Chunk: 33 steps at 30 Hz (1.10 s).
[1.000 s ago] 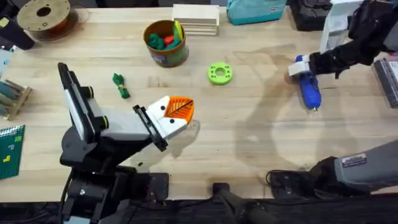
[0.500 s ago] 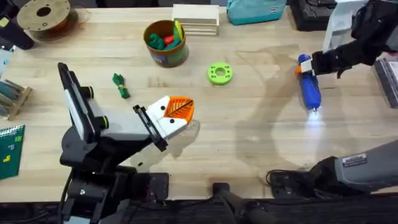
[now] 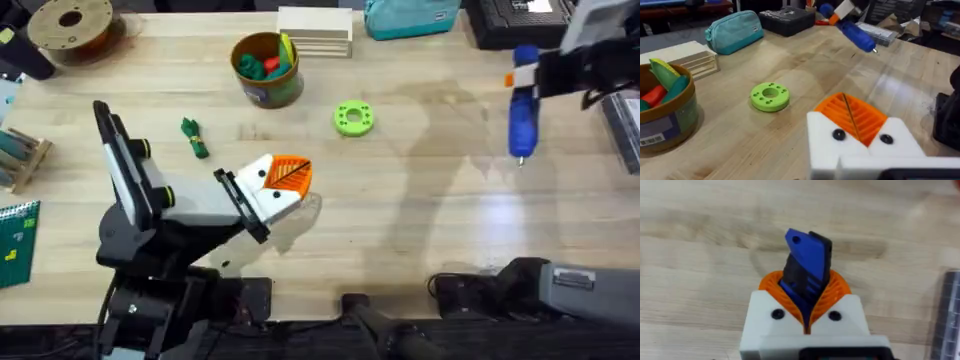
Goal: Pick up the gripper from the table and insert it into the empty holder that is missing its gripper. Then pick up a screw, insert it into the mounting hole, and use the screwdriver to tighten it. Finally, clean up the table by picking up the vegetable and placing it into the bucket.
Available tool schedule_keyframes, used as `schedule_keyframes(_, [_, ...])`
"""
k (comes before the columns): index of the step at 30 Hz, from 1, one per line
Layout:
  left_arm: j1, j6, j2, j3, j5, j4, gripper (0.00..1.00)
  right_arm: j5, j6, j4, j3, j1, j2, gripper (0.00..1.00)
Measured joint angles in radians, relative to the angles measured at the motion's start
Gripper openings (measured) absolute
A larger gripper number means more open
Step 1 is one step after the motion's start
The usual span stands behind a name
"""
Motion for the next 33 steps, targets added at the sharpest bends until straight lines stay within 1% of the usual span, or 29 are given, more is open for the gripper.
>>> schedule_keyframes(12, [0.0,0.0,0.0,0.0,0.0,0.0,0.011,0.0,0.001,-0.043,0.0,0.0,-0.302,0.032])
schedule_keyframes(18, [0.0,0.0,0.0,0.0,0.0,0.0,0.011,0.0,0.029,-0.071,0.0,0.0,-0.476,0.032])
schedule_keyframes(19, [0.0,0.0,0.0,0.0,0.0,0.0,0.011,-0.003,0.061,-0.071,-0.014,0.0,-0.566,0.032])
schedule_keyframes(22, [0.0,0.0,0.0,0.0,0.0,0.0,0.011,-0.039,0.095,-0.049,-0.073,0.0,-0.665,0.032])
schedule_keyframes(24, [0.0,0.0,0.0,0.0,0.0,0.0,0.011,-0.087,0.126,-0.007,-0.131,0.0,-0.729,0.032])
schedule_keyframes(26, [0.0,0.0,0.0,0.0,0.0,0.0,0.011,-0.153,0.172,0.086,-0.206,0.004,-0.79,0.032])
schedule_keyframes(29, [0.0,0.0,0.0,0.0,0.0,0.0,0.011,-0.255,0.268,0.286,-0.319,0.04,-0.855,0.032])
schedule_keyframes(30, [0.0,0.0,0.0,0.0,0.0,0.0,0.011,-0.286,0.305,0.356,-0.351,0.061,-0.867,0.032])
schedule_keyframes(31, [0.0,0.0,0.0,0.0,0.0,0.0,0.011,-0.35,0.422,0.519,-0.426,0.15,-0.879,0.032])
schedule_keyframes(33, [0.0,0.0,0.0,0.0,0.0,0.0,0.011,-0.376,0.483,0.595,-0.465,0.229,-0.872,0.032])
